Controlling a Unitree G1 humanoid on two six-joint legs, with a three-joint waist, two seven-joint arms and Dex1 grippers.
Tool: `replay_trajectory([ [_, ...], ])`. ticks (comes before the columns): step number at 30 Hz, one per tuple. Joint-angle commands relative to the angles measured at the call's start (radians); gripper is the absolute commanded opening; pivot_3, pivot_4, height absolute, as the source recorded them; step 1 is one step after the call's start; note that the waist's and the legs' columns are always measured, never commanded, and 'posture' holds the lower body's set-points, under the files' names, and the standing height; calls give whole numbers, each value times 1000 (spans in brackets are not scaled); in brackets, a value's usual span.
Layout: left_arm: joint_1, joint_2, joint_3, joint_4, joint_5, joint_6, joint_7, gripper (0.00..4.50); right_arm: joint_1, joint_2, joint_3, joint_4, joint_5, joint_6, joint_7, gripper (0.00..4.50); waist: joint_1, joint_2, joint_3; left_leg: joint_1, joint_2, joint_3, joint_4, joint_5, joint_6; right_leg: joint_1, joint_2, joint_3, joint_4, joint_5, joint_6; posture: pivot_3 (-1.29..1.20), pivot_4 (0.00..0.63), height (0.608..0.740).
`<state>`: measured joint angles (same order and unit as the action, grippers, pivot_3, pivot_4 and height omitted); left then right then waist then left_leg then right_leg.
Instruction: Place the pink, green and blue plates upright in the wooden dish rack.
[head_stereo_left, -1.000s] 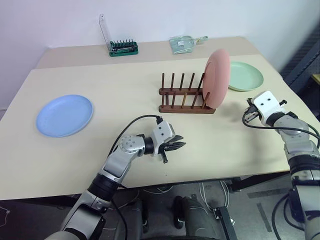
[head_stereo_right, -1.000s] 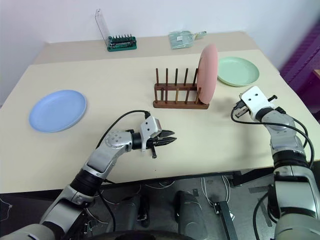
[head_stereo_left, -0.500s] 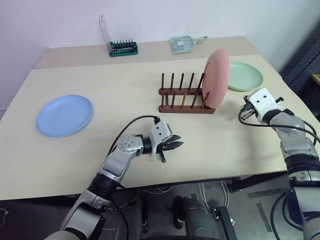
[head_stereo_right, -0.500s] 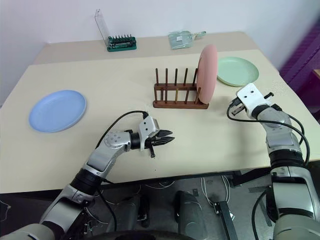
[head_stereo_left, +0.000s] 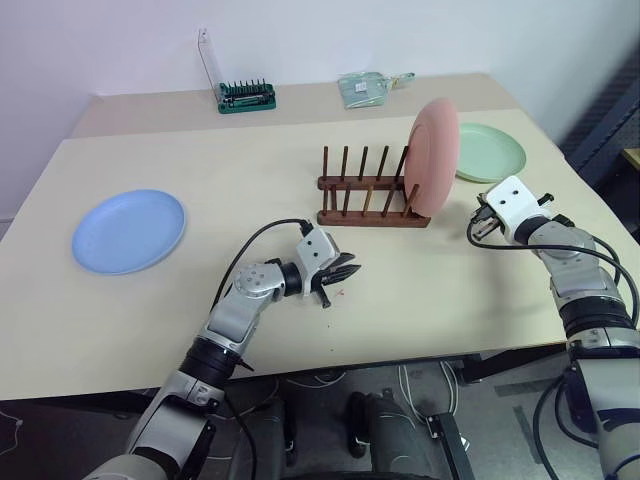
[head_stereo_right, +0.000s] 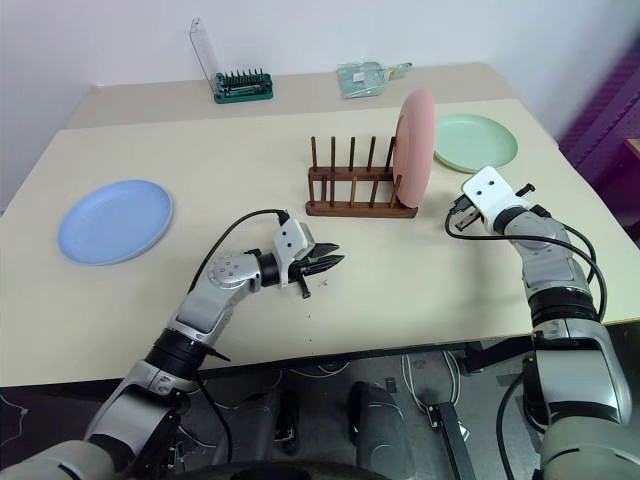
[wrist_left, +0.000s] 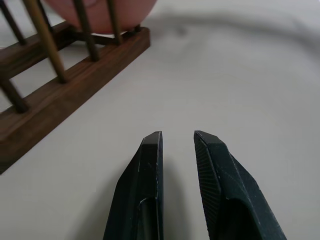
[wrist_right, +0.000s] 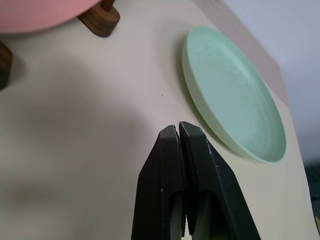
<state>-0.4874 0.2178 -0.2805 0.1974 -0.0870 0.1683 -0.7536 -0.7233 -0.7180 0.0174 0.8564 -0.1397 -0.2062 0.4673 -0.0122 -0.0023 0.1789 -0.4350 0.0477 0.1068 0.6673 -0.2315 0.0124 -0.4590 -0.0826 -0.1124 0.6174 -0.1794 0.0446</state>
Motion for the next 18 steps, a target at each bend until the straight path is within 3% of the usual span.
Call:
replay_trajectory([
  [1, -9, 15, 41, -28, 2, -13, 31, 962, -65, 9, 3, 47, -14, -40, -19, 39, 0, 0, 0, 0, 0, 0, 0, 0, 0, 0, 0, 0, 0, 0, 0, 0, 150, 730],
  [18, 48, 49, 60, -99, 6, 10, 89, 962, -187, 28, 38, 243, -62, -111, -55, 39, 0, 0, 0, 0, 0, 1, 0, 0, 0, 0, 0, 0, 0, 0, 0, 0, 150, 730],
])
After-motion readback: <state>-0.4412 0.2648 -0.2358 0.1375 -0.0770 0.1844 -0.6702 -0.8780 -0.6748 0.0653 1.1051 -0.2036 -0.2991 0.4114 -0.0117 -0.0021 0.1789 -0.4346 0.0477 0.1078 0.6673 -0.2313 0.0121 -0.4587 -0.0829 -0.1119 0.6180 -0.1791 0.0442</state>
